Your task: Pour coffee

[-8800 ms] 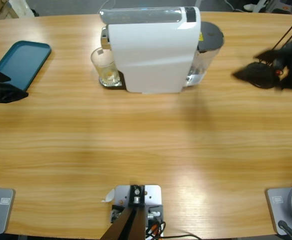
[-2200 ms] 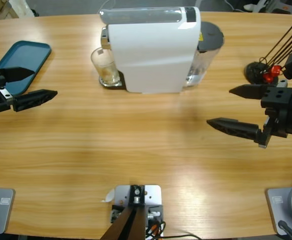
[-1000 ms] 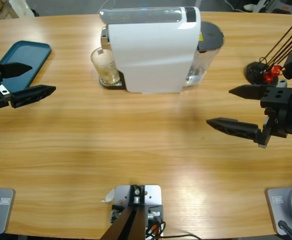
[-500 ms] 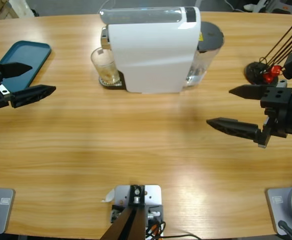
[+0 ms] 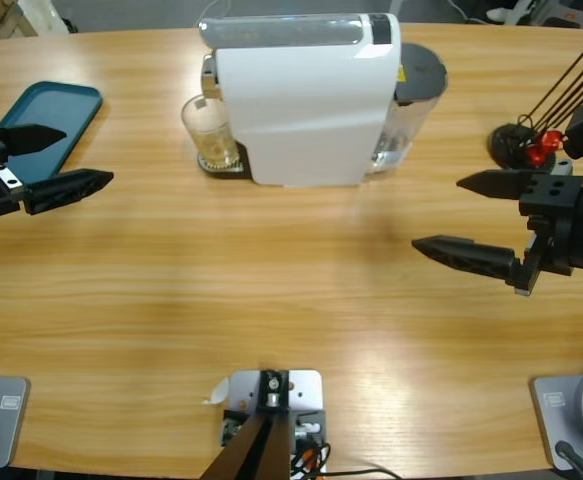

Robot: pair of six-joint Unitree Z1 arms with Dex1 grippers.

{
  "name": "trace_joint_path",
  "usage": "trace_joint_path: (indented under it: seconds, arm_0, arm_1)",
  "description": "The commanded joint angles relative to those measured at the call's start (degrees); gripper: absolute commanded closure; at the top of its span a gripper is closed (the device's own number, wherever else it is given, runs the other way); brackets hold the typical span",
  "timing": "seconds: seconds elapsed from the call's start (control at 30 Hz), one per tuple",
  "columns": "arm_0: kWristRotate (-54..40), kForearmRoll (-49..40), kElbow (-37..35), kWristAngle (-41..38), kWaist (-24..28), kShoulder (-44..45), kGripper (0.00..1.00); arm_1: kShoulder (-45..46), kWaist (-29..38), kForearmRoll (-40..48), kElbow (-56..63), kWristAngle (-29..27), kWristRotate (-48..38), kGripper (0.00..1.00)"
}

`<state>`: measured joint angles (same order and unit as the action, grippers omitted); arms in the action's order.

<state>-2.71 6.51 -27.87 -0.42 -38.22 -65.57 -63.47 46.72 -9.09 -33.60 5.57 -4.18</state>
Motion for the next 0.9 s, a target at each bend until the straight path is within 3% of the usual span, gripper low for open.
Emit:
trace_joint_path:
  seconds: [0.03, 0.9]
  arm_0:
    - [0.07, 0.69, 2.21, 0.68, -0.80, -1.58, 0.110]
    - [0.07, 1.66, 2.47, 0.68, -0.89, -3.21, 0.110]
  arm_1:
    - [-2.01, 0.24, 0.39, 1.61, 0.49, -0.66, 0.050]
    - [-2.36, 0.21, 0.13, 1.49, 0.41, -0.75, 0.046]
